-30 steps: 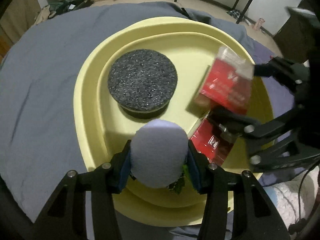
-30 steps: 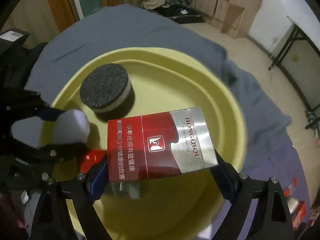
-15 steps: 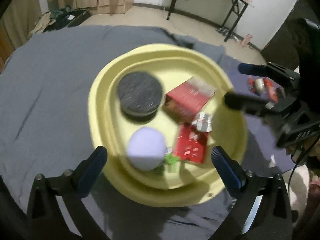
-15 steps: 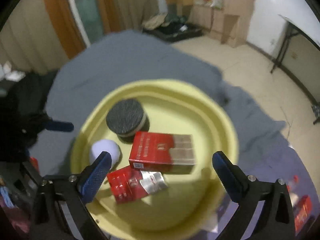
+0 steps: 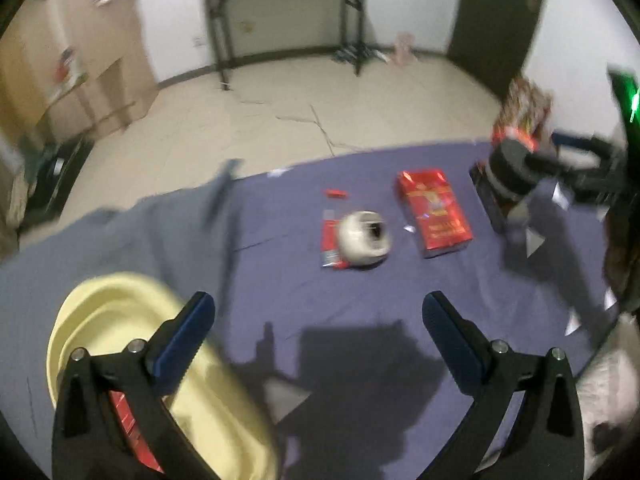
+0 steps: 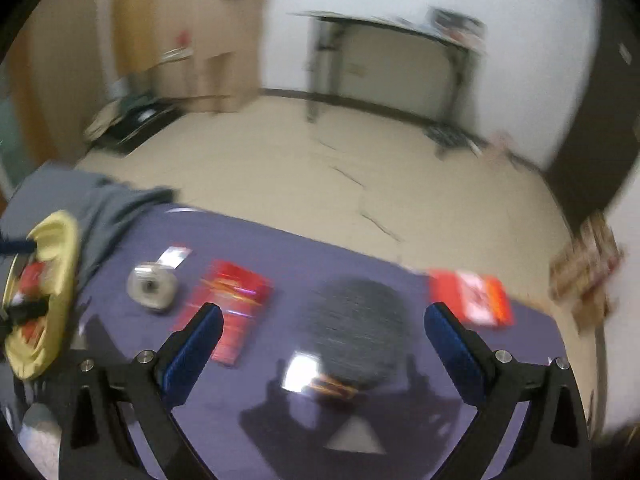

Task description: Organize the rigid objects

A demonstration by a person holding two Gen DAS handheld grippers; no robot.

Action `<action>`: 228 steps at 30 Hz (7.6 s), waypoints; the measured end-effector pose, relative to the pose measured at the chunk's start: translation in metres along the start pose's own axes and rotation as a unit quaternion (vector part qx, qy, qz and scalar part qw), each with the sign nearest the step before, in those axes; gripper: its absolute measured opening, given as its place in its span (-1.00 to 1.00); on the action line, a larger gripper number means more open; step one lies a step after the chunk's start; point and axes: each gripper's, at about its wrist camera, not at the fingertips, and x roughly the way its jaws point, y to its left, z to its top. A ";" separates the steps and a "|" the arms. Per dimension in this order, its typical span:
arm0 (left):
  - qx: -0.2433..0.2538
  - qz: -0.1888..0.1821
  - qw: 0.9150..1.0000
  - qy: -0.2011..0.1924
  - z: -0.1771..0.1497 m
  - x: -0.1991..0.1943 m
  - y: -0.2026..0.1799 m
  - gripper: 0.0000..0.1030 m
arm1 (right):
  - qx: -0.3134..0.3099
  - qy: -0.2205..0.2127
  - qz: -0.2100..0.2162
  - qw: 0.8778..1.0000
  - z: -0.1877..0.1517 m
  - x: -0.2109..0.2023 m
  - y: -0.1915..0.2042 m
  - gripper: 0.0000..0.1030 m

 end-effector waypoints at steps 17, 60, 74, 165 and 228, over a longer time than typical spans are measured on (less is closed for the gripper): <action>0.055 0.053 0.997 0.025 0.038 0.112 -0.038 0.87 | -0.017 -0.016 0.020 1.000 -0.024 0.020 -0.014 0.99; -0.287 0.065 0.956 0.021 -0.170 -0.067 0.229 0.02 | -0.247 0.009 0.249 0.937 -0.043 -0.011 0.298 0.28; -0.303 0.032 0.952 -0.016 -0.115 -0.035 0.273 0.00 | -0.316 0.017 0.227 0.921 -0.067 0.014 0.367 0.29; -0.257 0.036 0.963 0.068 -0.172 -0.041 0.194 -0.53 | -0.208 0.132 0.277 0.929 0.018 0.065 0.314 0.08; -0.112 -0.060 0.991 0.050 0.064 0.128 -0.096 1.00 | 0.109 0.095 0.010 0.989 -0.002 0.112 -0.177 0.99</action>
